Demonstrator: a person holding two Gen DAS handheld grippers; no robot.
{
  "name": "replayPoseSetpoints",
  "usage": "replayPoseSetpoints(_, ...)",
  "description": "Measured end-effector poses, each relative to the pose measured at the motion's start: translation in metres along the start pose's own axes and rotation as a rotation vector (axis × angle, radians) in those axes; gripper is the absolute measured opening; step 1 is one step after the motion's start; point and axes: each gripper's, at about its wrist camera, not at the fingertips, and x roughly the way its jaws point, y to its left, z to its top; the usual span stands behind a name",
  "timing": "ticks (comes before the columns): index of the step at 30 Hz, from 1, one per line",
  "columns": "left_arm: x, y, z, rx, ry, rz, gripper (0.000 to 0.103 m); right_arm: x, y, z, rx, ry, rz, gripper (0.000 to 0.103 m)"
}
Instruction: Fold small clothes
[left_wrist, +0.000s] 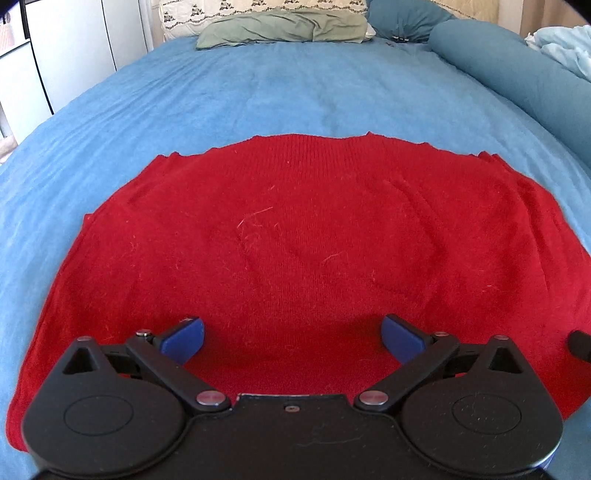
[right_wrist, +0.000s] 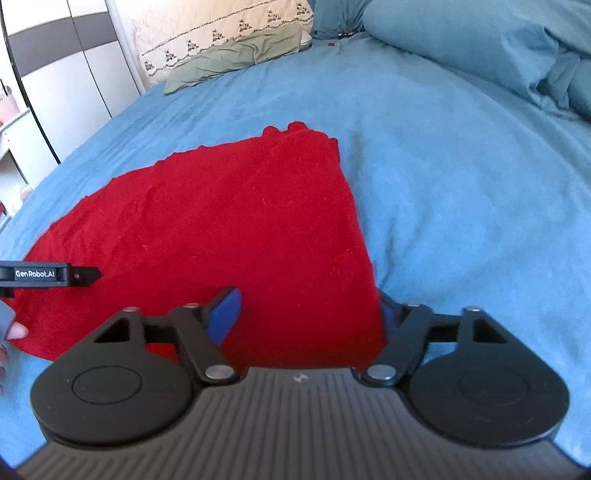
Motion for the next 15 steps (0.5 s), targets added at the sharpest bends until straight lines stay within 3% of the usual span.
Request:
replayPoseSetpoints(5,0.004,-0.004,0.004,0.005,0.022,0.015,0.103,-0.005,0.002,0.004,0.085,-0.006,-0.054,0.032)
replayPoseSetpoints(8,0.006,-0.004,0.007,0.008,0.045,0.013,0.103,-0.010,0.004,0.018,0.192,0.024,-0.064,0.025)
replayPoseSetpoints(11,0.002,0.006,0.013,-0.019,0.067,-0.033,0.103,-0.028,0.018,0.045,0.267,-0.007,-0.019,0.024)
replayPoseSetpoints(13,-0.010,0.025,0.013,-0.067,0.052,-0.076,0.102,-0.042,0.040,0.068,0.237,-0.038,0.042,0.024)
replayPoseSetpoints(15,-0.024,0.050,0.008,-0.110,0.023,-0.072,0.102,-0.052,0.078,0.093,0.150,-0.061,0.123,0.024)
